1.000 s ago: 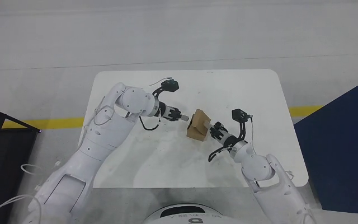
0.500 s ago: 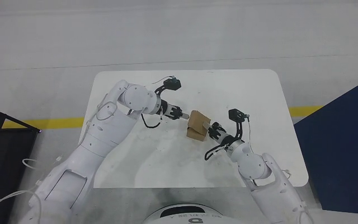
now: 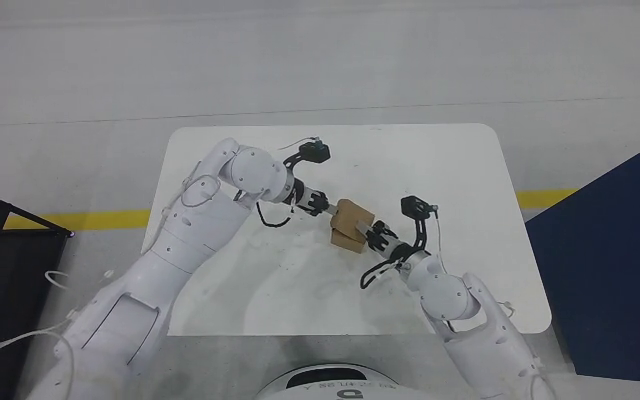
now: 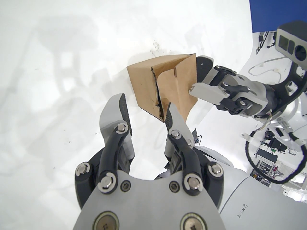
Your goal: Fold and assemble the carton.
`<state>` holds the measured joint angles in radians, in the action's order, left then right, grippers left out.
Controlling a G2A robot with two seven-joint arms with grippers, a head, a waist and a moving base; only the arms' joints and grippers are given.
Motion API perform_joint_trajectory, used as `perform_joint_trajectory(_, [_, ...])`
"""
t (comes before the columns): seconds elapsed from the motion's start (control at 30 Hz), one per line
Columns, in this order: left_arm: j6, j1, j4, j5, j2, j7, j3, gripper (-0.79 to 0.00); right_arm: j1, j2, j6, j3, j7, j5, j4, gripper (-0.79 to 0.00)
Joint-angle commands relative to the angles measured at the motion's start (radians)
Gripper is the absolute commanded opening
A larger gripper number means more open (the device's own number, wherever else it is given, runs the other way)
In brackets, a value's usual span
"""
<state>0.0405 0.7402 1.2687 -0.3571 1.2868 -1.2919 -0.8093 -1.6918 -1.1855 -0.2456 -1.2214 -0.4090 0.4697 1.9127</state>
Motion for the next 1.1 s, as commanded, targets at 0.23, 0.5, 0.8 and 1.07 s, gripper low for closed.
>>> perform_joint_trajectory(0.23, [0.016,-0.045,-0.075,0.023,0.021,0.016,0.044,-0.443,-0.006,0.001,0.014,-0.011,-0.010,-0.028,0.008,-0.397])
perform_joint_trajectory(0.5, [0.010,-0.036,-0.086,0.015,0.014,0.022,0.033,-0.440,-0.007,0.001,0.016,-0.016,-0.009,-0.034,0.008,-0.397])
perform_joint_trajectory(0.8, [0.001,-0.058,-0.086,0.017,0.032,0.010,0.083,-0.440,-0.001,0.001,0.020,-0.014,-0.014,-0.036,0.007,-0.394])
perform_joint_trajectory(1.07, [0.013,-0.083,-0.125,0.034,0.048,0.024,0.109,-0.443,0.001,0.002,0.018,-0.008,-0.014,-0.021,0.007,-0.394])
